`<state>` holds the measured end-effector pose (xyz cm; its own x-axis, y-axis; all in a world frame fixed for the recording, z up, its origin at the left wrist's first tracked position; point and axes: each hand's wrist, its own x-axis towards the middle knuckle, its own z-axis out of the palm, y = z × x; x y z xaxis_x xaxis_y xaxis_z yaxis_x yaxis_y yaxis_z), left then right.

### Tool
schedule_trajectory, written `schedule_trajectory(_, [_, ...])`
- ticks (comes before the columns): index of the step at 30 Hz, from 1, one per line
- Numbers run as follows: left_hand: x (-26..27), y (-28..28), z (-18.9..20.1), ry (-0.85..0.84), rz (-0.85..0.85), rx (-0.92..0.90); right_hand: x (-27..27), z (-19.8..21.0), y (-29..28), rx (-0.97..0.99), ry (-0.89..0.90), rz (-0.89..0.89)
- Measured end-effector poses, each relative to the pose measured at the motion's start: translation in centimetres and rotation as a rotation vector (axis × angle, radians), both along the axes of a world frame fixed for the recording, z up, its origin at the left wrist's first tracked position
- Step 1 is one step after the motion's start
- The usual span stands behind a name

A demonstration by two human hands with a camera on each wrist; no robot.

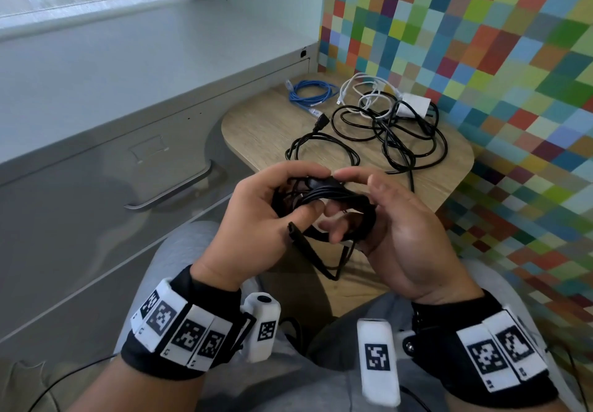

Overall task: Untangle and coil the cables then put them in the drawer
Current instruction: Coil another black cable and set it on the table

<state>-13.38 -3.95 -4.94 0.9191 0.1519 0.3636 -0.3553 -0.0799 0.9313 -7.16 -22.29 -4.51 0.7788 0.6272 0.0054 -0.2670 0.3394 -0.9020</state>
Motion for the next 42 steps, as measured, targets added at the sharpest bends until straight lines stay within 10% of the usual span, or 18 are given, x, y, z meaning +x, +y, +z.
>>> schedule_trajectory(17, [-0.3,0.3,0.8,0.148,-0.087,0.065,1.2,1.0,-1.5,-0.084,-0.207,-0.363])
schedule_trajectory(27, [-0.5,-0.2,1.0,0.072,-0.056,0.186,0.1,1.3,-1.2,-0.359,-0.28,0.055])
schedule_trajectory(36, [0.8,-0.2,-0.7,0.039,0.592,0.219,-0.7,0.1,1.1,-0.273,-0.244,-0.218])
schedule_trajectory(42, [0.0,-1.9,0.2,0.175,0.194,0.179,-1.5,-0.1,1.9,-0.306,-0.343,-0.267])
